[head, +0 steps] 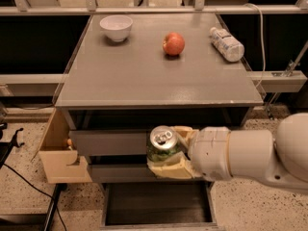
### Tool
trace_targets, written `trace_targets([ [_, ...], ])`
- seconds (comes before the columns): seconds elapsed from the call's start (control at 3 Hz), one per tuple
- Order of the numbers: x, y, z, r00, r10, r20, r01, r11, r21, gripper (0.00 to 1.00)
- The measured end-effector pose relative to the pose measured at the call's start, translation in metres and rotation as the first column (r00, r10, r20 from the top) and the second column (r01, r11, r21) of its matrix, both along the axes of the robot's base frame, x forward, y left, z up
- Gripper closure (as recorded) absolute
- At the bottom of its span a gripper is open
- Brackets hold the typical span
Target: Place green can into bottom drawer
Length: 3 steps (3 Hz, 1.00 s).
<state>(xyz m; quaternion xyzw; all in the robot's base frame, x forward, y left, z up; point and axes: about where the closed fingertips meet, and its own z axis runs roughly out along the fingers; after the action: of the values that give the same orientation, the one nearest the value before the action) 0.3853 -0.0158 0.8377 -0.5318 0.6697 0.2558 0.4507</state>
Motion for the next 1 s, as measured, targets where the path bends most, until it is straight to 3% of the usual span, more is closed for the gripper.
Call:
trace_targets([
  [0.33, -0.008, -0.004, -0.056, 0.9995, 0.032, -0.009, -0.031, 0.999, 0.030, 1.00],
  [1.0, -0.010, -0.003, -0.071, 0.9980, 0.063, 0.011, -0.063, 0.998, 0.021, 1.00],
])
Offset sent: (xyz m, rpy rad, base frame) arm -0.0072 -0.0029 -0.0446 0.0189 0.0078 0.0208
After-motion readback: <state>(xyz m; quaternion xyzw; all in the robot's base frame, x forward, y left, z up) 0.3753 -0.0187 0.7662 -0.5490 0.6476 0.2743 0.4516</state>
